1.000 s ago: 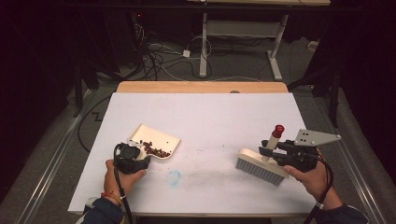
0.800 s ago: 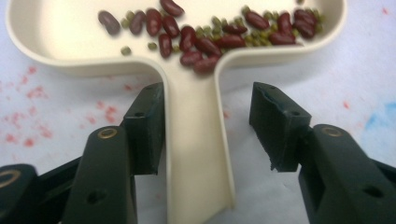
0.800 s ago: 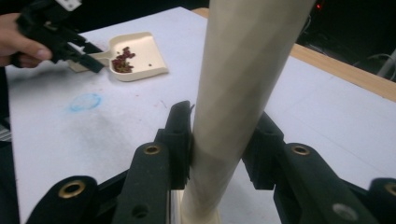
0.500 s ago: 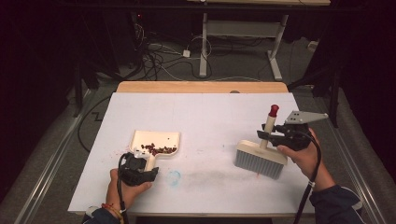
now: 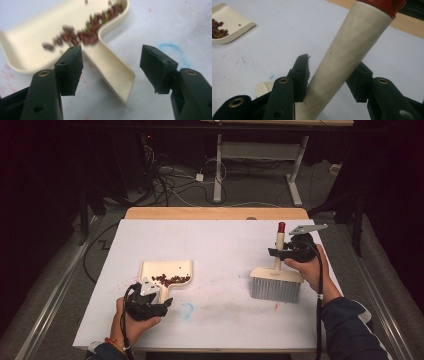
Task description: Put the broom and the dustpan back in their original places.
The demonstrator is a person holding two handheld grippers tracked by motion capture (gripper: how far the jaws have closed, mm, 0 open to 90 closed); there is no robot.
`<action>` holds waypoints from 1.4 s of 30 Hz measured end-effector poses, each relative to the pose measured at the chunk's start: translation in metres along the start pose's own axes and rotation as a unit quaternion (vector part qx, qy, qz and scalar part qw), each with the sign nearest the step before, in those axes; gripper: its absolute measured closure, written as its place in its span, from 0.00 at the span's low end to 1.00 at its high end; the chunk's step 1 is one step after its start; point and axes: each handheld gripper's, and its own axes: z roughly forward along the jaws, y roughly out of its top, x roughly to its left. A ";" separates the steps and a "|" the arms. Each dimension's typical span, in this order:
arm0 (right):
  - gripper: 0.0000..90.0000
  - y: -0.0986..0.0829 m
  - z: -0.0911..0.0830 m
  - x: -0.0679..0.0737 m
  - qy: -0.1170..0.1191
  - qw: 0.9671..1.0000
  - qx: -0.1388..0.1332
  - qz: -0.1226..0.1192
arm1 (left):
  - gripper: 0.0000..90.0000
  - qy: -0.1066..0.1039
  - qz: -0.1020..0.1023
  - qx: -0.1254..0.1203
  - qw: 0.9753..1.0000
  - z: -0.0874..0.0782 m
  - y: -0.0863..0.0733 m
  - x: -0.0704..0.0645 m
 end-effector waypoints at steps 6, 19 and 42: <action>0.62 0.006 0.022 -0.003 -0.031 0.999 0.018 0.008 | 0.28 0.004 0.022 -0.038 0.999 -0.005 -0.002 0.004; 0.60 0.015 0.022 0.000 -0.100 0.994 -0.041 0.023 | 0.22 -0.008 0.062 -0.048 0.997 -0.004 -0.001 -0.007; 0.38 0.009 -0.008 0.048 -0.091 0.987 -0.128 -0.021 | 0.21 0.001 0.077 -0.056 0.995 -0.010 0.002 -0.010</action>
